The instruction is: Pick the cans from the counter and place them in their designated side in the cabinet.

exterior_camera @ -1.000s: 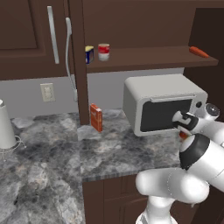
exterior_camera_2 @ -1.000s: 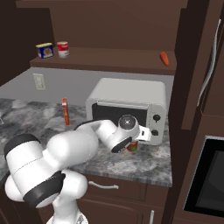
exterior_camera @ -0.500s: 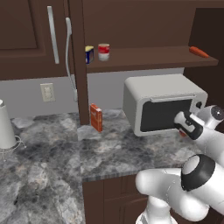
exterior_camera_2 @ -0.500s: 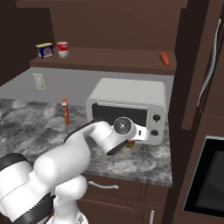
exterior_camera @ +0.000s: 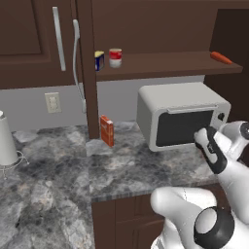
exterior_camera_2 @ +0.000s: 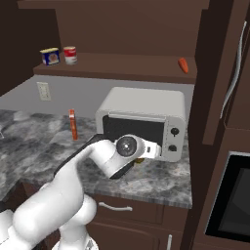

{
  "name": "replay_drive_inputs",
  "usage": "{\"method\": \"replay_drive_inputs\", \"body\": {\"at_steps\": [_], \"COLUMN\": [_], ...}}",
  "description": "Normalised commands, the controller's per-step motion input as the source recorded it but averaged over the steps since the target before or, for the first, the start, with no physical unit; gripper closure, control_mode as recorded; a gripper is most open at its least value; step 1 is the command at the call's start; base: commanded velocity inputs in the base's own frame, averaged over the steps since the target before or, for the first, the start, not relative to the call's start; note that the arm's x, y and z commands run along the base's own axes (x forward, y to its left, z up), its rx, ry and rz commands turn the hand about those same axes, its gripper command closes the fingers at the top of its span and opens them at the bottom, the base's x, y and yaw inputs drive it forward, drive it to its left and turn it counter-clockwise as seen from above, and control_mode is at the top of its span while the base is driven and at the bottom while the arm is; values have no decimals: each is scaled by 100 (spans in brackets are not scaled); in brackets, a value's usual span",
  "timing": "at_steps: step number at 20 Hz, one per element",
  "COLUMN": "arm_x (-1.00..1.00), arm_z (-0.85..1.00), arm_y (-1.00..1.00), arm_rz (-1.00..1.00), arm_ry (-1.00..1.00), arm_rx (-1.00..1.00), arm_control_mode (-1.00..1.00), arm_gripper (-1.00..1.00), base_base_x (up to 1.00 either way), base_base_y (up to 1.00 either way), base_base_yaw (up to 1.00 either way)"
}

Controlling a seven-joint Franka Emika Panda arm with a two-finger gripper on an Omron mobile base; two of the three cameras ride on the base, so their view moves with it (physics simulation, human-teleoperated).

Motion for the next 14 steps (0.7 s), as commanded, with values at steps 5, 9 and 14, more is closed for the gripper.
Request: {"method": "replay_drive_inputs", "body": {"at_steps": [5,9,14], "arm_x": [-51,-57,-55], "arm_z": [22,24,24], "arm_y": [12,5,7], "arm_rz": [0,0,0], "arm_ry": [0,0,0], "arm_rx": [0,0,0], "arm_control_mode": [-100,-100,-100], "arm_gripper": [100,100,100], "base_base_x": [0,0,0], "base_base_y": [0,0,0], "base_base_yaw": [0,0,0]}}
